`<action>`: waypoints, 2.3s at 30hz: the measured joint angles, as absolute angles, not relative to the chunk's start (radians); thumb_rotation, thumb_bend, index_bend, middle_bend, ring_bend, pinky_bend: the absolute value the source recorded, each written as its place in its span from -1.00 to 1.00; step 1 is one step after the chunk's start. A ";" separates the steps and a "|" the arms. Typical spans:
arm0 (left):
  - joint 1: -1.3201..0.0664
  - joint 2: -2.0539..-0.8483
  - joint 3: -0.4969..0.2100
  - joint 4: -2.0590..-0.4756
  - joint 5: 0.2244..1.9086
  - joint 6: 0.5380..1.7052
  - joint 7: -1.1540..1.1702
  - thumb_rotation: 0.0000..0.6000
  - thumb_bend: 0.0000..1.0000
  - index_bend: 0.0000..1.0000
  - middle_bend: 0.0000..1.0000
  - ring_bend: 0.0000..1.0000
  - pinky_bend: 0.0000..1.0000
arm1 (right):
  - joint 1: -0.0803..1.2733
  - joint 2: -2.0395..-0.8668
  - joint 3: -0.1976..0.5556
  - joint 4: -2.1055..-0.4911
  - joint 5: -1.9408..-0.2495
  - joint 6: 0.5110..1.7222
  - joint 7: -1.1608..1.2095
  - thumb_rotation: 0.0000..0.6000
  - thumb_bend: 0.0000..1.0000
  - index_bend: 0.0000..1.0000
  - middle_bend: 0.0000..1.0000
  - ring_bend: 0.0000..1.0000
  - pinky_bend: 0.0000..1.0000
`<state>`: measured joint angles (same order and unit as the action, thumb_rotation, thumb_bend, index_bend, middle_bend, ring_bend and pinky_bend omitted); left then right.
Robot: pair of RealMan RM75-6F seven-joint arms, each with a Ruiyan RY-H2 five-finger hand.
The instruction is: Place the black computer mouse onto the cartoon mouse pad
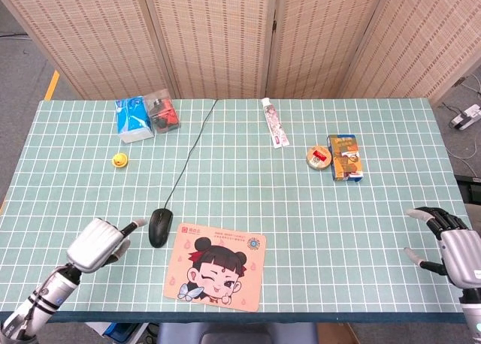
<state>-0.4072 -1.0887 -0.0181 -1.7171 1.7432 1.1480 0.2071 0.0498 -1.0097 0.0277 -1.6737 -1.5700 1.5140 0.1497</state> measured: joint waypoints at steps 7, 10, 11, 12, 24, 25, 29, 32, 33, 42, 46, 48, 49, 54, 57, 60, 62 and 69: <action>-0.478 -1.082 -0.038 -1.824 1.589 0.979 0.365 1.00 0.42 -0.52 1.00 1.00 1.00 | 0.048 -1.005 0.030 -1.671 -1.566 1.515 0.164 1.00 -0.68 -0.45 -0.46 -0.61 -0.44; -0.508 -1.082 -0.049 -1.875 1.495 0.921 0.449 1.00 0.45 -0.52 1.00 1.00 1.00 | 0.048 -1.002 0.030 -1.670 -1.565 1.512 0.171 1.00 -0.68 -0.45 -0.46 -0.61 -0.44; -0.517 -1.083 -0.053 -1.889 1.467 0.907 0.476 1.00 0.45 -0.52 1.00 1.00 1.00 | 0.048 -1.001 0.030 -1.670 -1.565 1.511 0.174 1.00 -0.68 -0.45 -0.46 -0.61 -0.44; -0.527 -1.085 -0.056 -1.901 1.440 0.895 0.501 1.00 0.45 -0.52 1.00 1.00 1.00 | 0.048 -1.000 0.030 -1.669 -1.564 1.511 0.176 1.00 -0.68 -0.45 -0.46 -0.61 -0.44; -0.650 -1.156 -0.067 -1.971 1.117 0.811 0.696 1.00 0.45 -0.54 1.00 1.00 1.00 | 0.049 -0.993 0.027 -1.667 -1.567 1.504 0.193 1.00 -0.68 -0.45 -0.46 -0.61 -0.44; -0.667 -1.168 -0.066 -1.970 1.082 0.808 0.712 1.00 0.45 -0.54 1.00 1.00 1.00 | 0.049 -0.993 0.027 -1.667 -1.568 1.504 0.193 1.00 -0.68 -0.45 -0.46 -0.61 -0.44; -0.716 -1.212 -0.056 -1.959 0.984 0.819 0.776 1.00 0.45 -0.54 1.00 1.00 1.00 | 0.050 -0.992 0.028 -1.667 -1.566 1.502 0.196 1.00 -0.68 -0.45 -0.45 -0.61 -0.44; -0.748 -1.241 -0.043 -1.946 0.919 0.842 0.819 1.00 0.45 -0.54 1.00 1.00 1.00 | 0.051 -0.991 0.027 -1.667 -1.565 1.499 0.198 1.00 -0.68 -0.45 -0.45 -0.61 -0.44; -0.757 -1.248 -0.040 -1.943 0.902 0.849 0.830 1.00 0.45 -0.54 1.00 1.00 1.00 | 0.051 -0.991 0.027 -1.667 -1.565 1.498 0.199 1.00 -0.68 -0.45 -0.46 -0.61 -0.44; -0.819 -1.274 -0.014 -1.922 0.779 0.911 0.866 1.00 0.45 -0.53 1.00 1.00 1.00 | 0.051 -0.990 0.026 -1.668 -1.567 1.498 0.200 1.00 -0.68 -0.45 -0.46 -0.61 -0.44; -0.843 -1.278 0.001 -1.913 0.741 0.930 0.877 1.00 0.45 -0.53 1.00 1.00 1.00 | 0.052 -0.991 0.025 -1.669 -1.568 1.495 0.198 1.00 -0.68 -0.45 -0.46 -0.61 -0.44; -0.850 -1.282 0.006 -1.908 0.729 0.937 0.878 1.00 0.45 -0.53 1.00 1.00 1.00 | 0.052 -0.991 0.024 -1.670 -1.569 1.494 0.196 1.00 -0.68 -0.45 -0.46 -0.61 -0.44; -0.855 -1.284 0.008 -1.904 0.721 0.939 0.877 1.00 0.45 -0.53 1.00 1.00 1.00 | 0.052 -0.991 0.024 -1.670 -1.568 1.493 0.195 1.00 -0.68 -0.45 -0.46 -0.61 -0.44; -0.874 -1.292 0.019 -1.889 0.695 0.947 0.876 1.00 0.45 -0.53 1.00 1.00 1.00 | 0.053 -0.992 0.024 -1.671 -1.567 1.490 0.194 1.00 -0.68 -0.45 -0.46 -0.61 -0.44; -0.885 -1.295 0.027 -1.884 0.676 0.954 0.882 1.00 0.45 -0.52 1.00 1.00 1.00 | 0.053 -0.992 0.025 -1.670 -1.565 1.491 0.195 1.00 -0.68 -0.45 -0.46 -0.61 -0.44; -0.895 -1.298 0.037 -1.879 0.654 0.961 0.887 1.00 0.45 -0.52 1.00 1.00 1.00 | 0.053 -0.991 0.026 -1.670 -1.564 1.491 0.197 1.00 -0.68 -0.45 -0.46 -0.61 -0.44; -0.901 -1.301 0.042 -1.874 0.641 0.967 0.887 1.00 0.45 -0.52 1.00 1.00 1.00 | 0.053 -0.991 0.026 -1.669 -1.563 1.491 0.199 1.00 -0.68 -0.45 -0.46 -0.61 -0.44; -0.916 -1.309 0.055 -1.845 0.604 0.980 0.884 1.00 0.45 -0.52 1.00 1.00 1.00 | 0.054 -0.991 0.026 -1.668 -1.563 1.488 0.199 1.00 -0.68 -0.45 -0.46 -0.61 -0.44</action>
